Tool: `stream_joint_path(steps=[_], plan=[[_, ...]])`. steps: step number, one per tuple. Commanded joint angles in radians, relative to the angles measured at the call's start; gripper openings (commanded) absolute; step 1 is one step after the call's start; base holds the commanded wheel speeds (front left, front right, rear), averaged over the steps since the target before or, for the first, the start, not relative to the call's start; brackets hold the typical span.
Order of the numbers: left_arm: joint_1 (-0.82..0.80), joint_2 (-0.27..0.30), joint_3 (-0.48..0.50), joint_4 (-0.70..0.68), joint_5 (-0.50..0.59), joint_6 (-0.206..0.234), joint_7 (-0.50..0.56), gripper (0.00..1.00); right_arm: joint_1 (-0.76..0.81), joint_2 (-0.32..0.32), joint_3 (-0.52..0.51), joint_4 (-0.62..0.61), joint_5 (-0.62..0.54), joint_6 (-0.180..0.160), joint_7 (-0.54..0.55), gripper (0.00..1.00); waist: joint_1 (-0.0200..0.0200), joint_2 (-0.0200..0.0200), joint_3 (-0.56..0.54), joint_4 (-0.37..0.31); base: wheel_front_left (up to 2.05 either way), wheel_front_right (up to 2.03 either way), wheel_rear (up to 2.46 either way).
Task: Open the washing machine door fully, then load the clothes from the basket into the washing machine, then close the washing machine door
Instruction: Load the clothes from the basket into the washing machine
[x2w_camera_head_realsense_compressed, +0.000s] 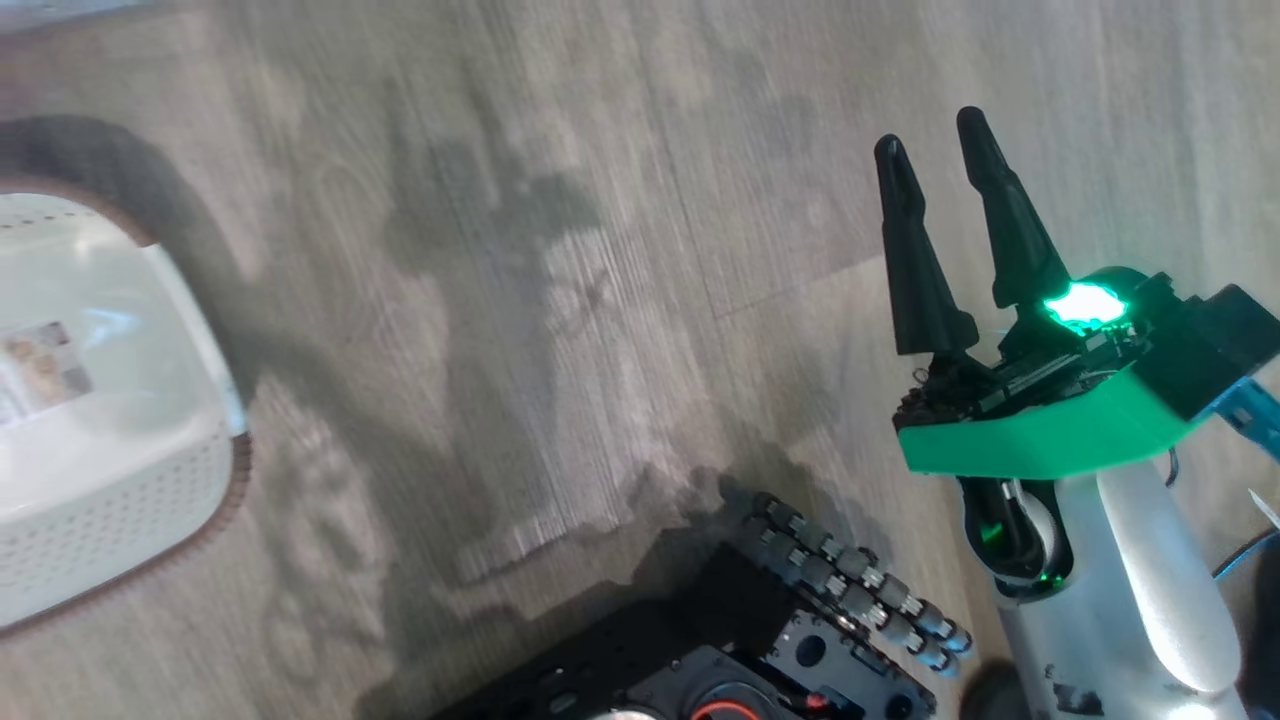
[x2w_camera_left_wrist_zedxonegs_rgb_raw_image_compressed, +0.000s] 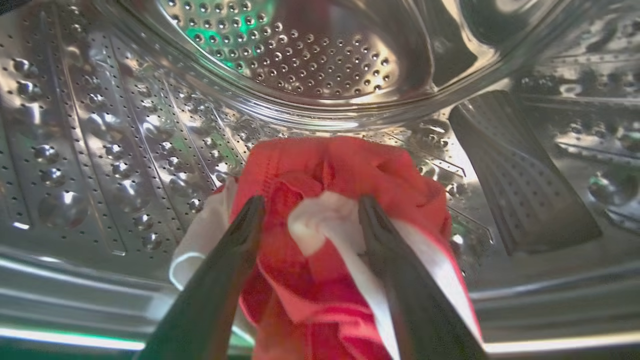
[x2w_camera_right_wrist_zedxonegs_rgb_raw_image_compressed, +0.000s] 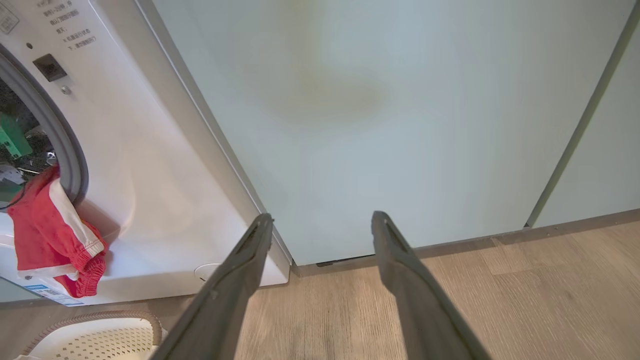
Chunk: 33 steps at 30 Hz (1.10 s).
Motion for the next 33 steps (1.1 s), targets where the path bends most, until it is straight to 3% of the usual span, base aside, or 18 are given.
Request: stream_joint_path(steps=[1,9,15,19,26,27,33], plan=[[0.017,0.033,0.001,-0.026,0.004,-0.005,-0.019,1.0,0.012,-0.008,0.008,-0.032,-0.009,0.0,-0.006,1.0,0.0,0.0,-0.028,0.027,0.0,0.0,0.0],[0.171,-0.022,-0.008,-0.085,-0.005,0.006,-0.156,1.0,0.019,-0.008,-0.008,-0.025,-0.058,0.0,-0.006,1.0,0.0,0.0,-0.108,0.108,0.0,0.0,0.0],[0.365,-0.07,0.011,-0.219,-0.035,0.051,-0.265,1.0,0.035,-0.008,-0.018,-0.011,-0.1,0.0,-0.006,1.0,0.0,0.0,-0.178,0.177,0.0,0.0,0.0],[0.524,-0.098,0.026,-0.361,-0.048,0.106,-0.32,1.0,0.044,-0.008,-0.026,0.002,-0.125,0.0,-0.006,1.0,0.0,0.0,-0.222,0.217,0.0,0.0,0.0],[0.828,-0.143,0.048,-0.654,-0.043,0.238,-0.359,1.0,0.063,-0.008,-0.048,0.014,-0.146,0.0,0.008,1.0,0.0,0.0,-0.284,0.273,0.0,0.0,0.0],[0.828,-0.143,0.048,-0.654,-0.043,0.238,-0.359,1.0,0.063,-0.008,-0.048,0.014,-0.146,0.0,0.008,1.0,0.0,0.0,-0.284,0.273,0.0,0.0,0.0],[1.045,-0.189,0.072,-0.865,-0.014,0.333,-0.376,1.0,0.073,-0.008,-0.069,0.021,-0.153,0.0,0.021,1.0,0.0,0.0,-0.321,0.303,0.0,0.0,0.0]])
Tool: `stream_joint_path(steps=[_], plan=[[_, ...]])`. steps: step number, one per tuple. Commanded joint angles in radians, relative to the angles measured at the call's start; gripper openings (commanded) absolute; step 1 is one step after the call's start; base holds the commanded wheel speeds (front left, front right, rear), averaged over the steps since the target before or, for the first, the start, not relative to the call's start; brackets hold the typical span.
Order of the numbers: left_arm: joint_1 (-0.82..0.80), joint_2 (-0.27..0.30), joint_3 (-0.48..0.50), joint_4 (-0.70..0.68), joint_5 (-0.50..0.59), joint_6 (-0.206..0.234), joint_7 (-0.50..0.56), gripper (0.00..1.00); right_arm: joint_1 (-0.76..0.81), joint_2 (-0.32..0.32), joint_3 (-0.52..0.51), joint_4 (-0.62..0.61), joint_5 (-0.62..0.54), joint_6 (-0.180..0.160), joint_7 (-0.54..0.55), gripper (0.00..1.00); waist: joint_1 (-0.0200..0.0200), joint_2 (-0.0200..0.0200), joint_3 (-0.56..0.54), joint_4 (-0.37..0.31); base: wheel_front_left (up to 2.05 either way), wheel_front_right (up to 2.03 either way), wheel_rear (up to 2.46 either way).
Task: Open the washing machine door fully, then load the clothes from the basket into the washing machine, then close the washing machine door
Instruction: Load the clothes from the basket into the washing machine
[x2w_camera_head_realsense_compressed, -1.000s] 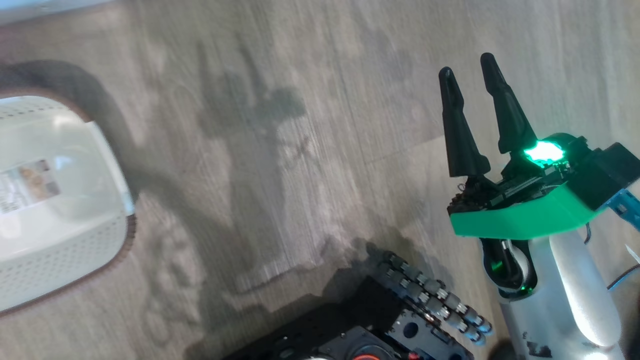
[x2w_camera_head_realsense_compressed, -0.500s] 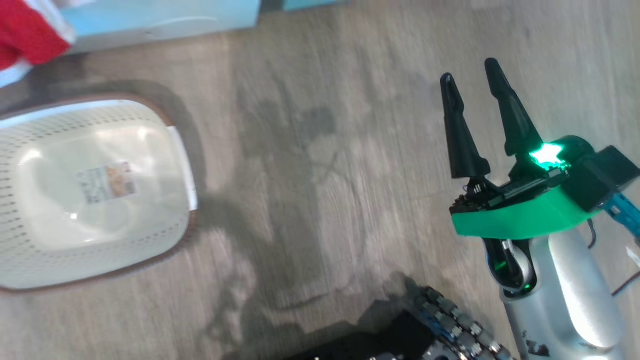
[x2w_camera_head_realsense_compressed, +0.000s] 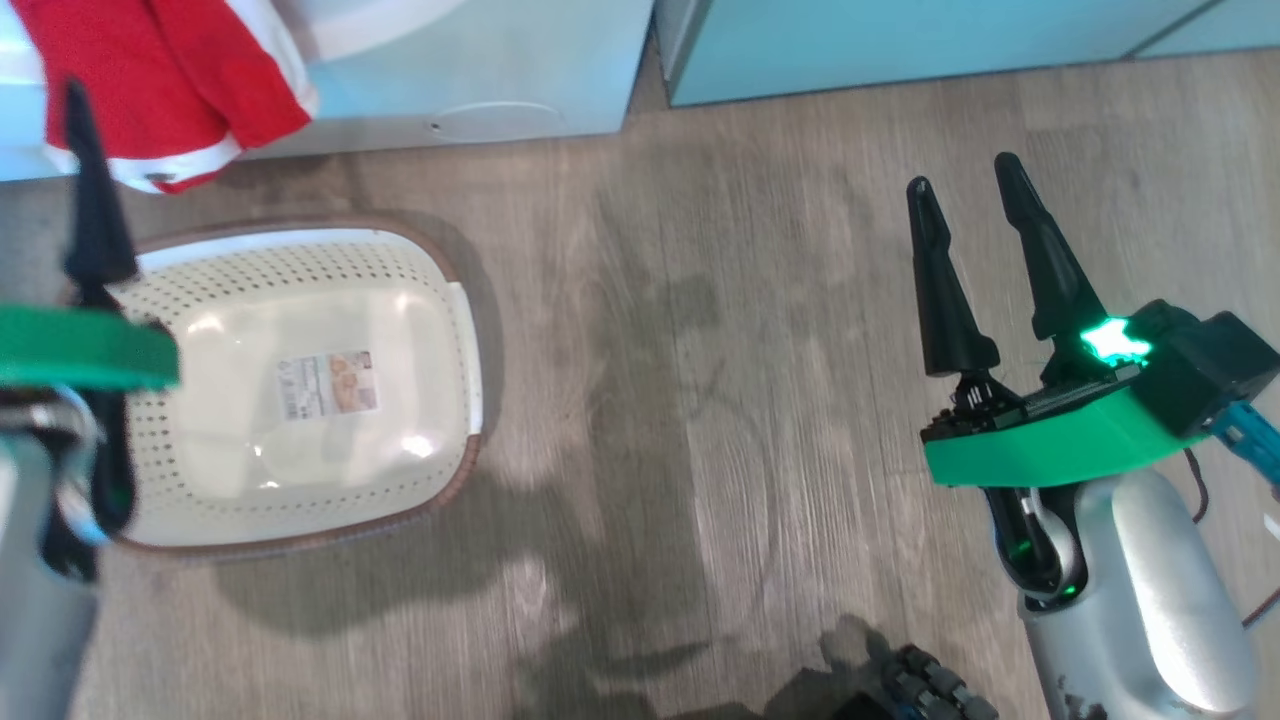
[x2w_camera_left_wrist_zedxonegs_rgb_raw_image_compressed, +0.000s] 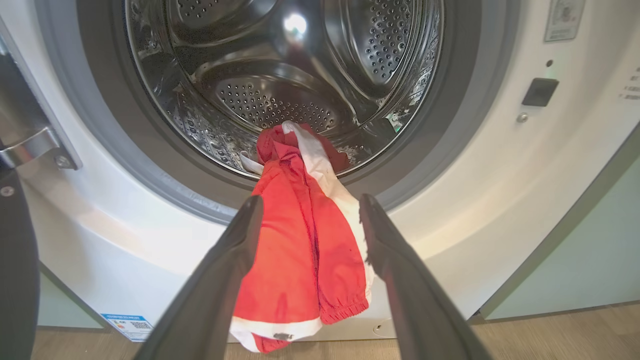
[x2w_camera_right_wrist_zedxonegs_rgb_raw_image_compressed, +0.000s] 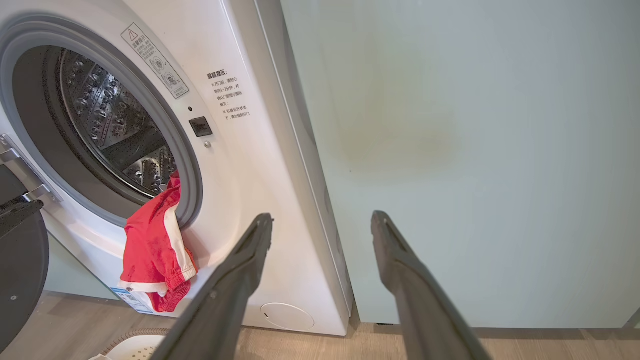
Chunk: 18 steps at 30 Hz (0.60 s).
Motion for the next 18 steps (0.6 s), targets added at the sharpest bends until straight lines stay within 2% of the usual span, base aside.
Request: stream_joint_path(steps=[1,4,5,7,8,13,18], plan=[[-0.003,0.031,0.046,-0.039,0.018,0.007,-0.009,1.0,0.026,-0.005,0.014,-0.025,-0.008,0.0,0.005,1.0,0.0001,-0.0001,-0.015,0.014,0.0,0.0,0.0],[0.067,0.001,0.039,-0.096,0.048,0.023,-0.012,1.0,0.031,-0.005,0.004,-0.019,-0.013,0.0,0.012,1.0,0.0001,-0.0001,-0.034,0.029,0.0,0.0,0.0],[0.102,-0.03,0.034,-0.122,0.06,0.027,-0.013,1.0,0.035,-0.005,-0.001,-0.014,-0.017,0.0,0.017,1.0,0.0001,-0.0001,-0.049,0.038,0.0,0.0,0.0],[0.131,-0.055,0.031,-0.137,0.078,0.027,-0.013,1.0,0.039,-0.005,-0.006,-0.008,-0.022,0.0,0.023,1.0,0.0001,-0.0001,-0.065,0.047,0.0,0.0,0.0],[0.131,-0.055,0.031,-0.137,0.078,0.027,-0.013,1.0,0.039,-0.005,-0.006,-0.008,-0.022,0.0,0.023,1.0,0.0001,-0.0001,-0.065,0.047,0.0,0.0,0.0],[0.199,-0.124,0.034,-0.148,0.126,-0.001,-0.013,1.0,0.059,-0.005,-0.021,0.011,-0.031,0.0,0.04,1.0,0.0001,-0.0001,-0.127,0.074,0.0,0.0,0.0],[0.231,-0.174,0.042,-0.13,0.165,-0.056,-0.014,1.0,0.083,-0.005,-0.034,0.02,-0.034,0.0,0.05,1.0,0.0001,-0.0001,-0.183,0.093,0.0,0.0,0.0]])
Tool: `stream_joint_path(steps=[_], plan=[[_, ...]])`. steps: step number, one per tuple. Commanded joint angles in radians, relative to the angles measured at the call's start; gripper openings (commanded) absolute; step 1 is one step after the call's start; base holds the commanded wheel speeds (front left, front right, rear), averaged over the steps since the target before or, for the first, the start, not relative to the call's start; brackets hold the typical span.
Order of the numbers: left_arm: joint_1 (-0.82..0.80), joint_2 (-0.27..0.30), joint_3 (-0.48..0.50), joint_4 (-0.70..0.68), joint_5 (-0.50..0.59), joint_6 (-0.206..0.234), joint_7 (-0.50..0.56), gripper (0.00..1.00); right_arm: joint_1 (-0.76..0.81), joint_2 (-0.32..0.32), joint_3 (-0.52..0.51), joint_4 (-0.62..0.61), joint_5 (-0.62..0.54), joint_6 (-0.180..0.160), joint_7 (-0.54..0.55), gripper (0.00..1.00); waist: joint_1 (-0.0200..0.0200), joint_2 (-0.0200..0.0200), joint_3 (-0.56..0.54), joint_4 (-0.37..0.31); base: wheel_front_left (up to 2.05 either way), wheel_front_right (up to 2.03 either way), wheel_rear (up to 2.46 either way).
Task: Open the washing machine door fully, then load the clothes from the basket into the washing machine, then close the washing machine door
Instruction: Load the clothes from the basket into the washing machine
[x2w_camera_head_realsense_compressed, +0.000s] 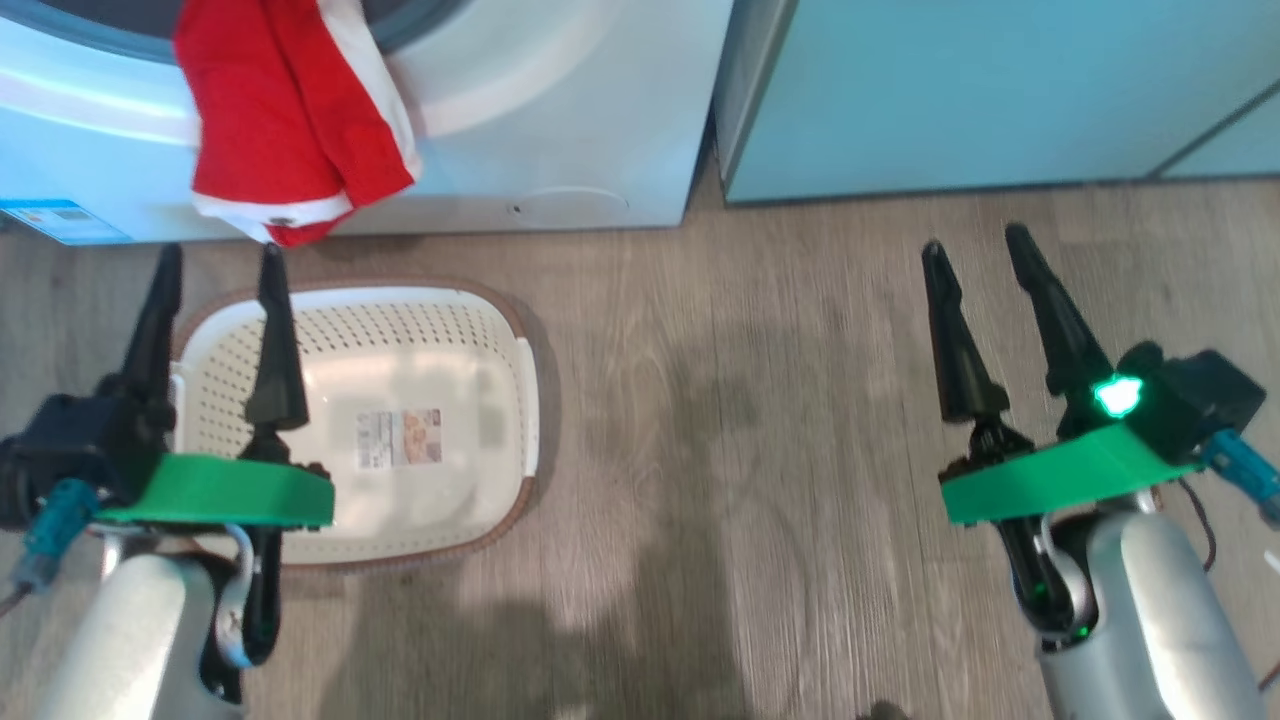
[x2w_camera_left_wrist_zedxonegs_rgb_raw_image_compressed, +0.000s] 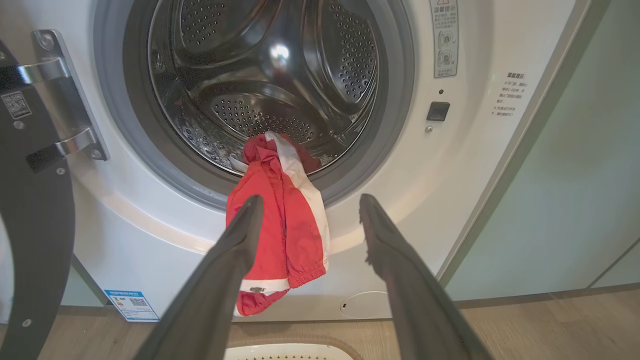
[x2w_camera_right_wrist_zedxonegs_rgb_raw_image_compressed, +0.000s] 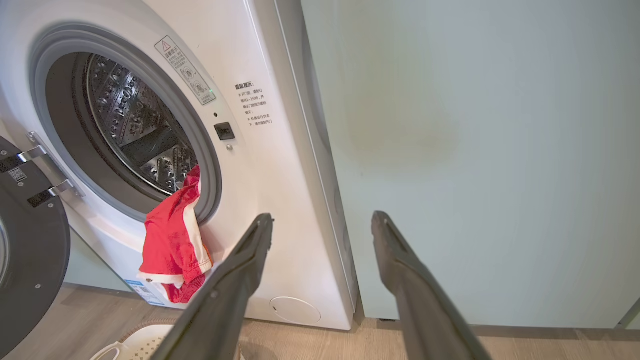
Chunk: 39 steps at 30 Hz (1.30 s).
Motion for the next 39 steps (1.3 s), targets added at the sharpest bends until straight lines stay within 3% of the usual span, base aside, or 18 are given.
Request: stream_joint_path(steps=[1,10,20,32,39], plan=[[-0.003,0.005,0.047,-0.016,0.022,-0.014,-0.005,1.0,0.022,-0.003,0.017,-0.026,-0.006,0.0,0.007,1.0,0.0001,-0.0001,-0.037,0.017,0.0,0.0,0.0],[0.023,-0.045,0.081,0.051,0.11,-0.075,-0.005,1.0,0.069,-0.003,0.003,-0.024,-0.005,0.0,0.027,1.0,0.0001,-0.0001,-0.12,0.034,0.0,0.0,0.0],[0.035,-0.071,0.124,0.07,0.143,-0.121,-0.005,1.0,0.085,-0.003,0.002,-0.037,-0.001,0.0,0.036,1.0,0.0001,-0.0001,-0.134,0.034,0.0,0.0,0.0],[0.027,-0.102,0.143,0.092,0.16,-0.159,-0.005,1.0,0.072,-0.003,0.002,-0.049,-0.005,0.0,0.036,1.0,0.0001,-0.0001,-0.098,0.047,0.0,0.0,0.0],[-0.042,-0.107,0.146,0.162,0.147,-0.195,-0.005,1.0,0.044,-0.003,0.009,-0.069,-0.012,0.0,0.041,1.0,0.0001,-0.0001,-0.023,0.056,0.0,0.0,0.0]])
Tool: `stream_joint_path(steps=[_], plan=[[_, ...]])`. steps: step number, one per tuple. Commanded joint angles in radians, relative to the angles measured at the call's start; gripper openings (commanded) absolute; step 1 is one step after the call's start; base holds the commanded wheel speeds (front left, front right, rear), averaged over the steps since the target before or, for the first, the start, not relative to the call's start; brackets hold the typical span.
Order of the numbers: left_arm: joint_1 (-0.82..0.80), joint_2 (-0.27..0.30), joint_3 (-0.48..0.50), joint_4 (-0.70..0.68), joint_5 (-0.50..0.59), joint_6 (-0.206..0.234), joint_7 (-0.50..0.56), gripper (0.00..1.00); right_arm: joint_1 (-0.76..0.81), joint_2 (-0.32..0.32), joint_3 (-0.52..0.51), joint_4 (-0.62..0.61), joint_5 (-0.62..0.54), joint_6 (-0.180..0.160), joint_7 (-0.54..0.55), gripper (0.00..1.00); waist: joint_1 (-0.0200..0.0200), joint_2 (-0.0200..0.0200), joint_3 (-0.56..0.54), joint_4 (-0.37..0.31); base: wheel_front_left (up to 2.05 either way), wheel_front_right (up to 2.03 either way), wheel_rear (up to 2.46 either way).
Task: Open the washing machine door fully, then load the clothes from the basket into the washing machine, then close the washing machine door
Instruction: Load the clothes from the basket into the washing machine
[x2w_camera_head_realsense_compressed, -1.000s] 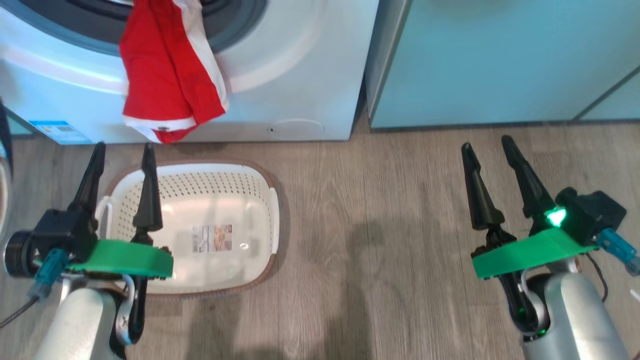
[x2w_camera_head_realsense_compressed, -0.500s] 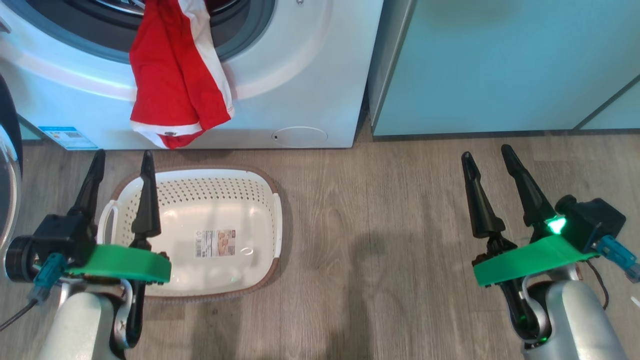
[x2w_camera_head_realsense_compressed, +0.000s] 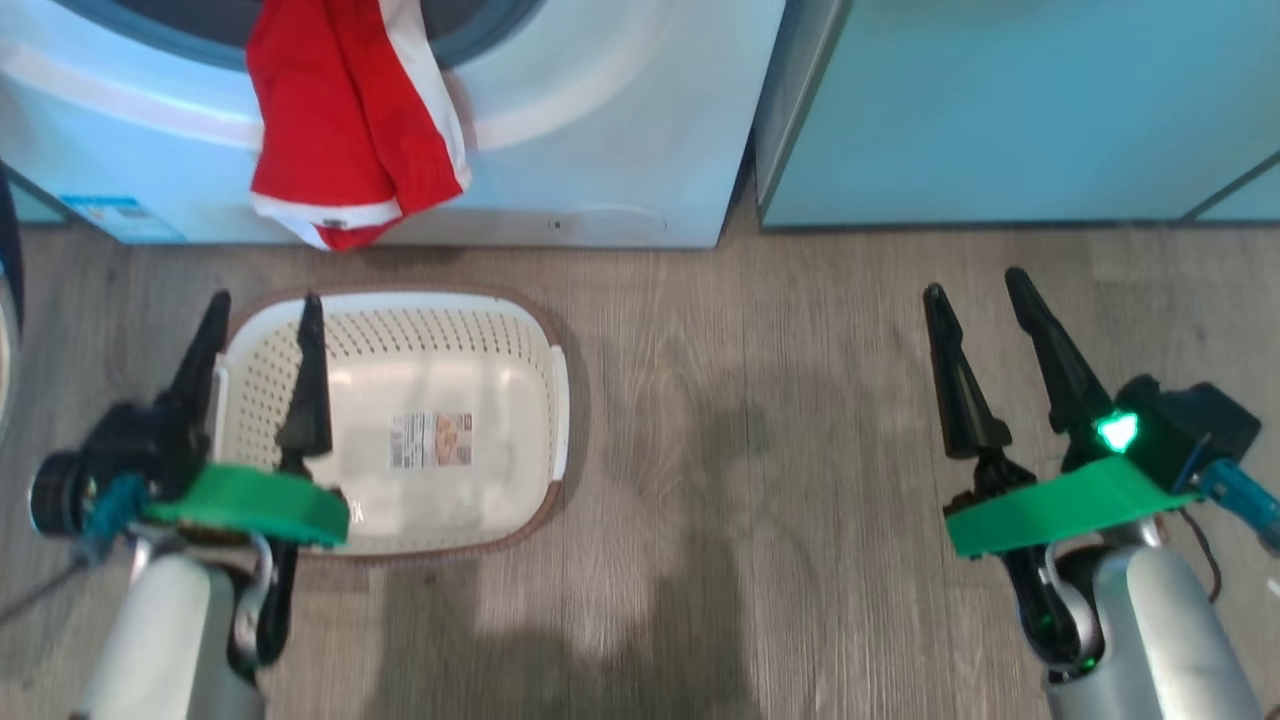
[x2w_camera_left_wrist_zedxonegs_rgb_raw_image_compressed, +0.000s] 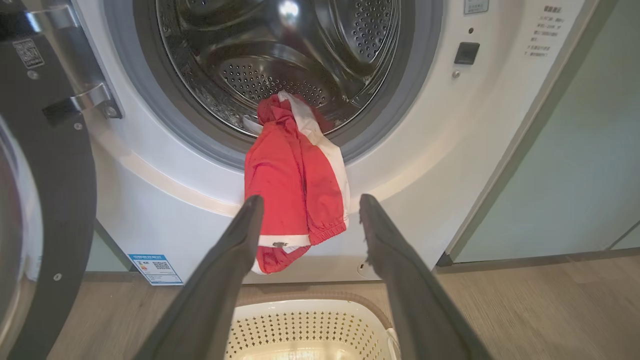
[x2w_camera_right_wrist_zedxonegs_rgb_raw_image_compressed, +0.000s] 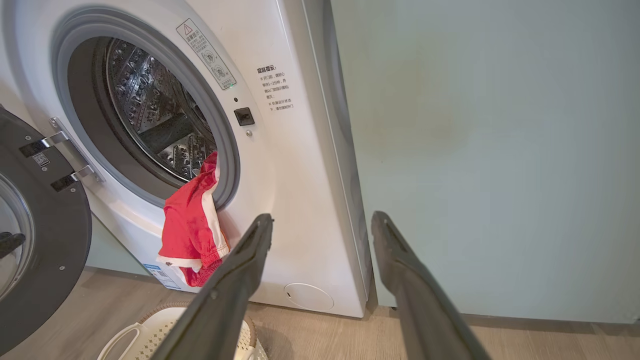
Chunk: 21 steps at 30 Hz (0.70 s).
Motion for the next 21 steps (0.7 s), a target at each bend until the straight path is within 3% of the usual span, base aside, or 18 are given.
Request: stream_joint_path(steps=[1,10,21], plan=[[-0.07,0.02,0.047,-0.007,-0.011,-0.012,-0.005,1.0,-0.042,-0.004,0.027,-0.042,-0.005,0.0,0.007,1.0,0.0001,-0.0001,0.038,0.001,0.0,0.0,0.0],[-0.324,0.066,0.077,0.267,-0.078,-0.091,0.017,1.0,-0.114,-0.004,0.085,-0.062,-0.004,0.0,-0.005,1.0,0.0001,-0.0001,0.198,-0.042,0.0,0.0,0.0],[-0.603,0.181,0.059,0.545,-0.126,-0.166,0.113,1.0,-0.201,-0.004,0.148,-0.021,0.036,0.0,-0.063,1.0,0.0001,-0.0001,0.343,-0.133,0.0,0.0,0.0]])
